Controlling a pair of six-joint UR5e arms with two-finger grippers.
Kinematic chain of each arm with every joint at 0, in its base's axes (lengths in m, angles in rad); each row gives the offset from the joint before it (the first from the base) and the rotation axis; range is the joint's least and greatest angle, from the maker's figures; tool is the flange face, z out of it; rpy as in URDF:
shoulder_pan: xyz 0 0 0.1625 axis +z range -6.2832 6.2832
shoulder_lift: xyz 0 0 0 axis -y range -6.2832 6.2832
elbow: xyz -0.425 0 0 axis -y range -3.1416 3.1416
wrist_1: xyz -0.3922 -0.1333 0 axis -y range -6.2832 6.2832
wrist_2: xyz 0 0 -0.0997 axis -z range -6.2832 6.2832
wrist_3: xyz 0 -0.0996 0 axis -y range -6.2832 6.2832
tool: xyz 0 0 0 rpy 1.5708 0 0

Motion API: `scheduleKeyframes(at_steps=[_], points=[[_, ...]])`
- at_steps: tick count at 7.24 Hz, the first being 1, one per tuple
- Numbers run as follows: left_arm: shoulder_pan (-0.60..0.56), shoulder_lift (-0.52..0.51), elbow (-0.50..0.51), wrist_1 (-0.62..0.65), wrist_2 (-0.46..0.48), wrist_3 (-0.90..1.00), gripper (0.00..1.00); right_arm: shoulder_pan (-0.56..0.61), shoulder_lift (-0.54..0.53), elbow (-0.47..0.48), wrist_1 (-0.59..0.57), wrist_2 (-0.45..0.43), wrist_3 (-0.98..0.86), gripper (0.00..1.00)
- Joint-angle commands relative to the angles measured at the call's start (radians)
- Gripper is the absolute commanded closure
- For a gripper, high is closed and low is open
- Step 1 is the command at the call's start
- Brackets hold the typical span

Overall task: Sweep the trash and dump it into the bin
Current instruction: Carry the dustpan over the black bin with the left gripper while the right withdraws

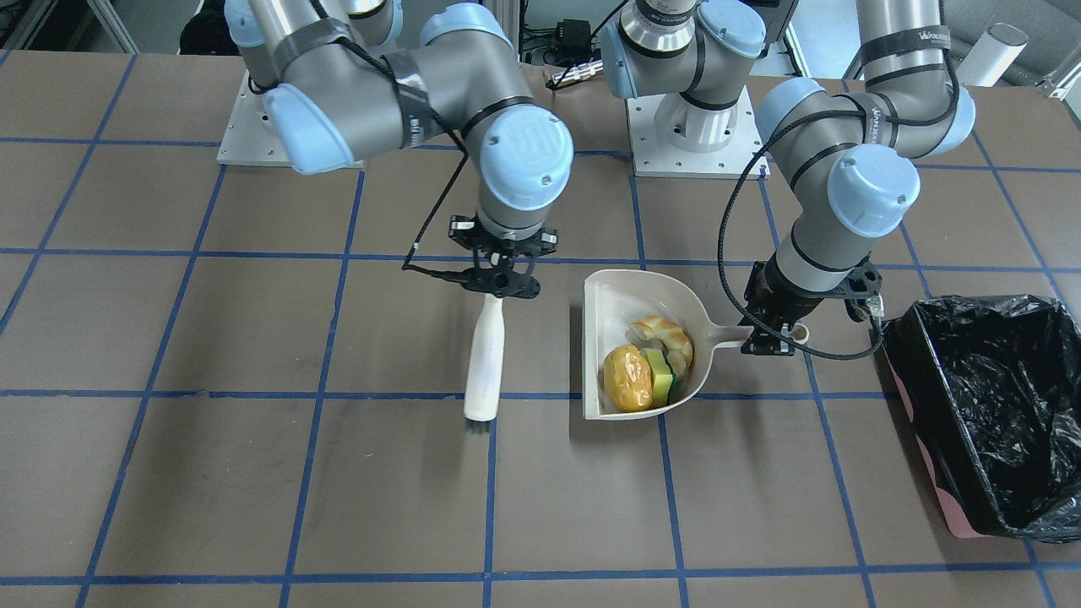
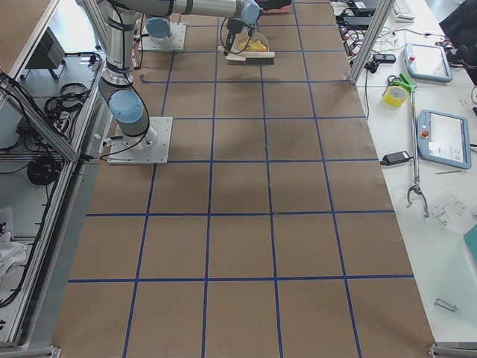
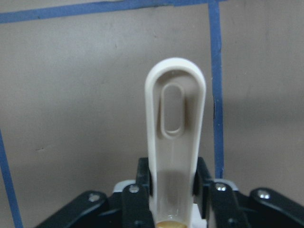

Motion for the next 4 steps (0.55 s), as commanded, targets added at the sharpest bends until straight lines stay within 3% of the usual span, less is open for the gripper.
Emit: scheduleKeyframes(at_steps=[1, 2, 4], points=[[0.031, 0.022, 0.060, -0.050, -0.024, 0.003, 1.00, -0.213, -0.082, 0.067, 0.010, -0.048, -0.225, 1.00], [0.047, 0.022, 0.118, -0.108, -0.024, 0.003, 1.00, -0.306, -0.084, 0.067, 0.024, -0.106, -0.320, 1.00], [0.114, -0.004, 0.326, -0.320, -0.024, 0.041, 1.00, -0.501, -0.064, 0.065, 0.007, -0.112, -0.565, 1.00]])
